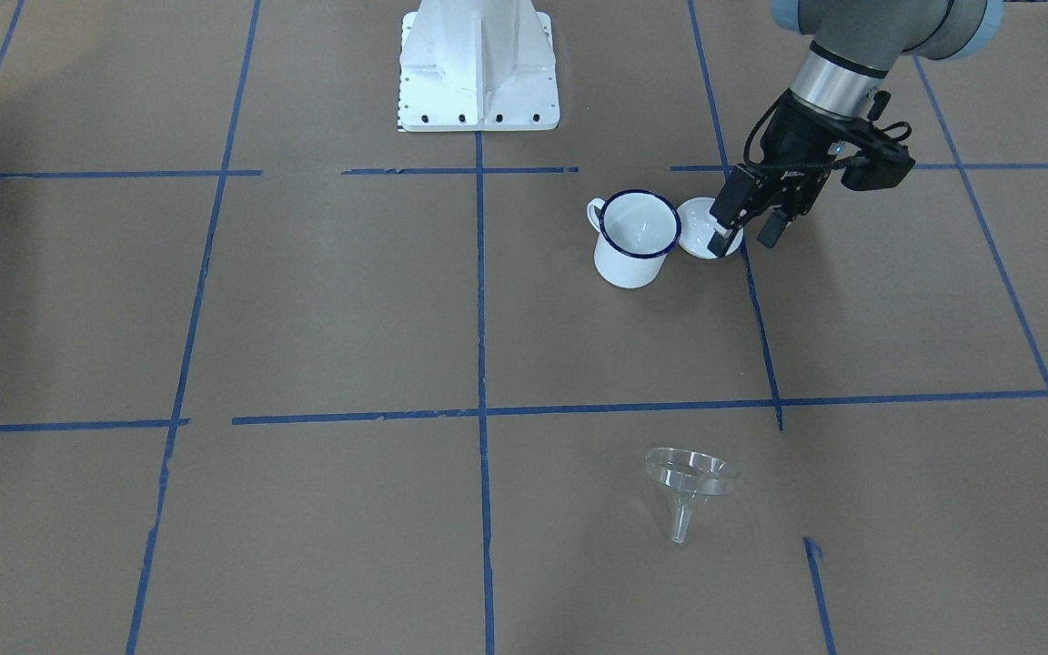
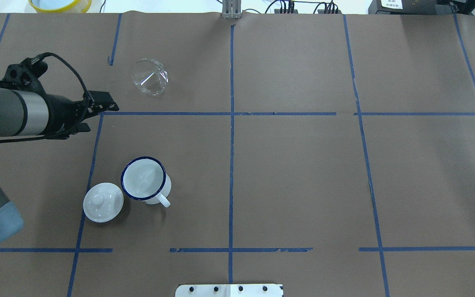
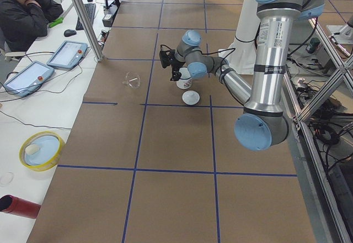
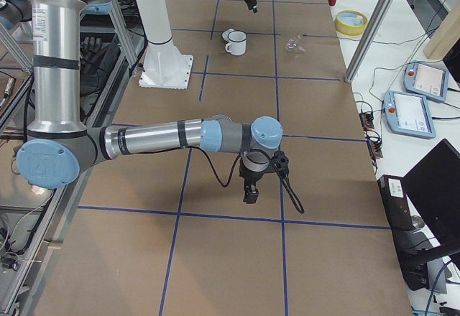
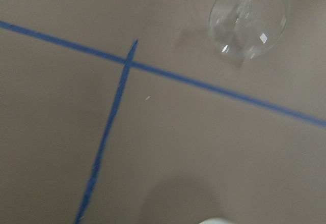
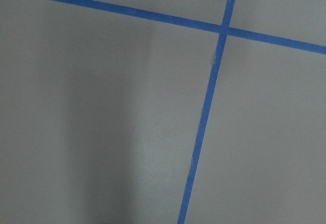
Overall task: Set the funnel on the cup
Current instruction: 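Move the left gripper over to the clear glass funnel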
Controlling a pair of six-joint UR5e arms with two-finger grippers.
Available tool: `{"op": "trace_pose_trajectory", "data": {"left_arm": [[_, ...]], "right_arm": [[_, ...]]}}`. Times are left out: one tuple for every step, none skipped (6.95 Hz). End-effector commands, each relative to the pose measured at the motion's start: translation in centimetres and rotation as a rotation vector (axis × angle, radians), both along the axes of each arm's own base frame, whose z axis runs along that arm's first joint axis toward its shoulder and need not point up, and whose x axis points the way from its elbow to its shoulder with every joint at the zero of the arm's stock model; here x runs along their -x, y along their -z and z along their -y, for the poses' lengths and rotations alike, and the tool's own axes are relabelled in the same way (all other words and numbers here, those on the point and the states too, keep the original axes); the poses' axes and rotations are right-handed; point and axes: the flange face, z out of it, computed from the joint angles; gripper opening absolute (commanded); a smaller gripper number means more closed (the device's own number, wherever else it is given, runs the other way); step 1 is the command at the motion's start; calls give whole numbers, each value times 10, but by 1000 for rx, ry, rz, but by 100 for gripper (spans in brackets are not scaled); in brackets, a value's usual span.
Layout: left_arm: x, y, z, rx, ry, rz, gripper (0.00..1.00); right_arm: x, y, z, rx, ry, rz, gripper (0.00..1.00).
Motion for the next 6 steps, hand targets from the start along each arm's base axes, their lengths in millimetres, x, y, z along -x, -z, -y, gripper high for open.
{"op": "trace_pose_trajectory", "data": {"left_arm": [[-58,6,75,180,228,-111,100],[-84,-7,105,233,312,-164,100],[-105,-15,130,269,382,-186,100],[-117,-17,147,292,439,-190,100],[-122,-18,156,307,458,-200,100],[-123,-17,174,310,501,-258,97]], "right_arm": [[0,0,0,0,0,0,100],[0,1,0,-1,0,0,100],[0,0,0,2,0,0,100],[0,1,0,-1,0,0,100],[0,1,1,-3,0,0,100],[0,1,0,-1,0,0,100]]}}
